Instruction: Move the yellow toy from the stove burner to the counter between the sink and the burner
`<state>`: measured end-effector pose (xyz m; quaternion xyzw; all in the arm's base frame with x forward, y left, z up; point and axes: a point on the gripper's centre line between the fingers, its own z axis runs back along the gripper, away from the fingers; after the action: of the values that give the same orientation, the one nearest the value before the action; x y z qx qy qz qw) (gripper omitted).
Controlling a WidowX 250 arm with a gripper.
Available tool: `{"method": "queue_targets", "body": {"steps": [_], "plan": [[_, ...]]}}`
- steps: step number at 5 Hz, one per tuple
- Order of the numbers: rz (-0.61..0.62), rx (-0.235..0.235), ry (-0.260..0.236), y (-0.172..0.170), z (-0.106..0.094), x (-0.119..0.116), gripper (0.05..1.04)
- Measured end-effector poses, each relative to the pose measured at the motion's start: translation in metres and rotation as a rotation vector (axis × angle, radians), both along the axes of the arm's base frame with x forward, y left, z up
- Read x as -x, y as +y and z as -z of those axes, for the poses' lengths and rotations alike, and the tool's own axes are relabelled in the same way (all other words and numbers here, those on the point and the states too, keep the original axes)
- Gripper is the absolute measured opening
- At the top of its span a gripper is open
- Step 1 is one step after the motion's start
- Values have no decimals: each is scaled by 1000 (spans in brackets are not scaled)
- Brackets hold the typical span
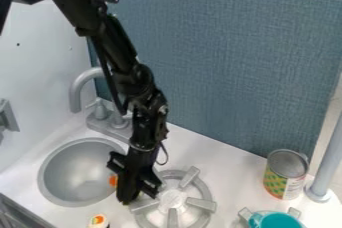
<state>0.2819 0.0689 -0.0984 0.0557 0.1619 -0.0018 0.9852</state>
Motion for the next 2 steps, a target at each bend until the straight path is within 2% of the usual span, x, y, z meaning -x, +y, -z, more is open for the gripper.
{"method": "queue_targets", "body": {"steps": [1, 2], "plan": [[-93, 3, 38, 9, -2, 7, 295], [-141, 10, -33, 15, -22, -3, 572]]}}
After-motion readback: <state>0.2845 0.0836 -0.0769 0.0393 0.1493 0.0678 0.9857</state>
